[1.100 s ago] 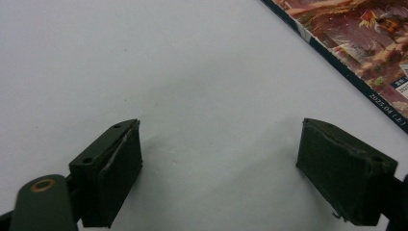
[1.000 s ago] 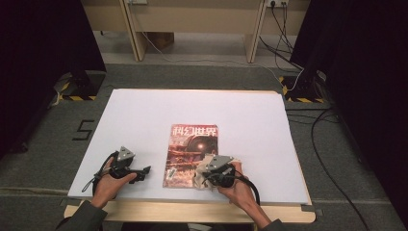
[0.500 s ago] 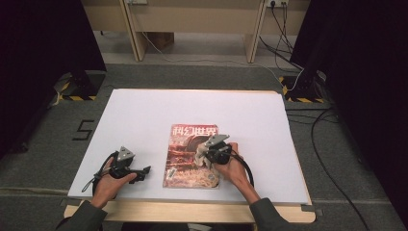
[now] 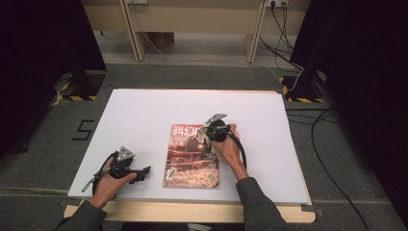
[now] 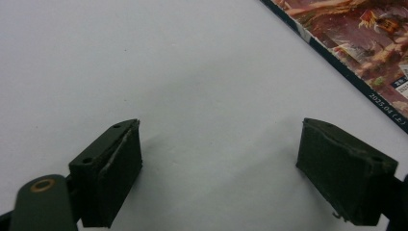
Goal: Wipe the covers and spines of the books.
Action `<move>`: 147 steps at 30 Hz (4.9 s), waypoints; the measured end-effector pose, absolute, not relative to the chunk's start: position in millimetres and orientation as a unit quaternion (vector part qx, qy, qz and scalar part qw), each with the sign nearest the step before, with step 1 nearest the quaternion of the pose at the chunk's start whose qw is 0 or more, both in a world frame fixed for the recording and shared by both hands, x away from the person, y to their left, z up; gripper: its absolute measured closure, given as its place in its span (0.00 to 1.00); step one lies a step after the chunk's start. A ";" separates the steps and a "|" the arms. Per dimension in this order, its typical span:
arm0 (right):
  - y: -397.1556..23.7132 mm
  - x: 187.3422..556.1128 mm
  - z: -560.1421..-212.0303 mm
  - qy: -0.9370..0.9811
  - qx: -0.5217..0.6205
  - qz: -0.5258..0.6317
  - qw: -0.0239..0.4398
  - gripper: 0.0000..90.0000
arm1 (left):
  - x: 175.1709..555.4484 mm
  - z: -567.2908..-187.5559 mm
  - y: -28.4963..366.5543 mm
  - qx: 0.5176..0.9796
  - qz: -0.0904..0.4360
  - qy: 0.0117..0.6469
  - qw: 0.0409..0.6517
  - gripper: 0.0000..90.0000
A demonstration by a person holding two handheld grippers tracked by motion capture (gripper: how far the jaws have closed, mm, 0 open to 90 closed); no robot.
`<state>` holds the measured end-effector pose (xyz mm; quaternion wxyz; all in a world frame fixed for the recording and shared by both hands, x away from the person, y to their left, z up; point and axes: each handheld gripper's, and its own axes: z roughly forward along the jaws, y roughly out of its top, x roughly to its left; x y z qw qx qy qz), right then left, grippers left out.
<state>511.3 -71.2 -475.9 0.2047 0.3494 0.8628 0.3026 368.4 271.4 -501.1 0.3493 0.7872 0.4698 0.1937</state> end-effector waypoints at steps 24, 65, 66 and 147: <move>24.3 526.3 -476.0 0.886 0.296 0.300 0.196 0.92 | 368.4 -501.3 271.7 0.788 0.194 0.469 0.350 0.16; 17.7 440.2 -476.2 0.917 0.186 0.322 0.145 0.92 | 366.9 -502.1 271.7 0.784 0.195 0.471 0.354 0.16; 18.6 434.6 -476.5 0.918 0.176 0.325 0.142 0.92 | 367.0 -502.1 271.6 0.784 0.195 0.471 0.354 0.16; -95.8 496.9 -473.2 0.874 0.336 0.292 0.197 0.91 | 367.1 -502.4 271.7 0.784 0.194 0.471 0.354 0.16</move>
